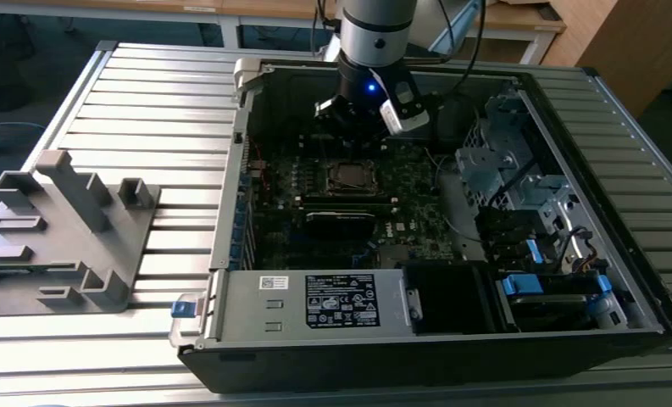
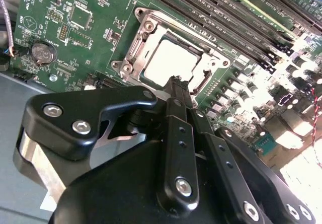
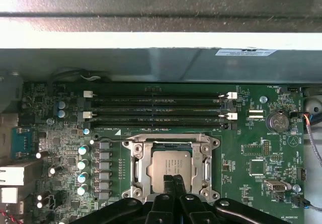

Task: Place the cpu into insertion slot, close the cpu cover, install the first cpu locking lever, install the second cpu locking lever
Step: 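Install the first cpu locking lever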

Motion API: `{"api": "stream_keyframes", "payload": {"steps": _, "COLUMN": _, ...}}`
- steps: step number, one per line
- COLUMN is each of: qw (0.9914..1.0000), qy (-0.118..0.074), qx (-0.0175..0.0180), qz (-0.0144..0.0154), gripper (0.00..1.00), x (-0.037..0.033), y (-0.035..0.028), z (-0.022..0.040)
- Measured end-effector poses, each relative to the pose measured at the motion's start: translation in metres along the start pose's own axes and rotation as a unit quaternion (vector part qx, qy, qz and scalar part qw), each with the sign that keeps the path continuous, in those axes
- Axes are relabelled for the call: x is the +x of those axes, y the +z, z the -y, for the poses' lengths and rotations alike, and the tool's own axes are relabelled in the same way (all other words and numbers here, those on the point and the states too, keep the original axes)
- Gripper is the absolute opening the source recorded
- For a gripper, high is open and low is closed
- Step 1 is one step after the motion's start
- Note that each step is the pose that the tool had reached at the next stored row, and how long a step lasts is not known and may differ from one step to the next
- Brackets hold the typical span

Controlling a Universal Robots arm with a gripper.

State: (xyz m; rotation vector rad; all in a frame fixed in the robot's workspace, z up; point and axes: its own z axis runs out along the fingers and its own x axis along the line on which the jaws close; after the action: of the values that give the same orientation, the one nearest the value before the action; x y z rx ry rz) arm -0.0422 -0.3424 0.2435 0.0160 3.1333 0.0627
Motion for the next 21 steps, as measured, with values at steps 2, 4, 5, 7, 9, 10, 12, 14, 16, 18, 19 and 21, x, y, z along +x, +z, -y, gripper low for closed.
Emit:
{"api": "stream_keyframes", "payload": {"steps": 2, "qw": 1.00000, "qy": 0.000, "qx": -0.0001, "qz": 0.0000, "gripper": 0.11, "x": 0.0000, "y": 0.0000, "z": 0.0000}}
{"api": "stream_keyframes", "payload": {"steps": 4, "qw": 1.00000, "qy": 0.000, "qx": 0.0000, "qz": 0.0000, "gripper": 0.11, "x": 0.0000, "y": -0.0001, "z": 0.0000}}
{"api": "stream_keyframes", "payload": {"steps": 5, "qw": 1.00000, "qy": 0.000, "qx": 0.0000, "qz": 0.0000, "gripper": 0.11, "x": 0.0001, "y": -0.0001, "z": 0.0000}}
{"api": "stream_keyframes", "payload": {"steps": 7, "qw": 1.00000, "qy": 0.000, "qx": 0.0001, "qz": 0.0000, "gripper": 0.11, "x": 0.0008, "y": -0.0001, "z": 0.0000}}
{"api": "stream_keyframes", "payload": {"steps": 9, "qw": 1.00000, "qy": 0.000, "qx": 0.0000, "qz": 0.0000, "gripper": 0.11, "x": 0.0037, "y": 0.0000, "z": 0.0001}}
{"api": "stream_keyframes", "payload": {"steps": 10, "qw": 1.00000, "qy": 0.000, "qx": 0.0001, "qz": -0.0001, "gripper": 0.11, "x": 0.0059, "y": 0.0000, "z": 0.0001}}
{"api": "stream_keyframes", "payload": {"steps": 12, "qw": 1.00000, "qy": 0.000, "qx": 0.0000, "qz": 0.0000, "gripper": 0.11, "x": 0.0106, "y": 0.0000, "z": 0.0001}}
{"api": "stream_keyframes", "payload": {"steps": 14, "qw": 1.00000, "qy": 0.000, "qx": 0.0000, "qz": 0.0000, "gripper": 0.11, "x": 0.0148, "y": 0.0001, "z": 0.0002}}
{"api": "stream_keyframes", "payload": {"steps": 16, "qw": 1.00000, "qy": 0.000, "qx": 0.0000, "qz": 0.0000, "gripper": 0.11, "x": 0.0174, "y": 0.0001, "z": 0.0001}}
{"api": "stream_keyframes", "payload": {"steps": 18, "qw": 1.00000, "qy": 0.000, "qx": 0.0000, "qz": 0.0000, "gripper": 0.11, "x": 0.0176, "y": 0.0001, "z": 0.0001}}
{"api": "stream_keyframes", "payload": {"steps": 19, "qw": 1.00000, "qy": 0.000, "qx": 0.0001, "qz": -0.0001, "gripper": 0.11, "x": 0.0176, "y": -0.0002, "z": 0.0002}}
{"api": "stream_keyframes", "payload": {"steps": 21, "qw": 1.00000, "qy": 0.000, "qx": 0.0001, "qz": -0.0001, "gripper": 0.11, "x": 0.0176, "y": -0.0014, "z": 0.0002}}
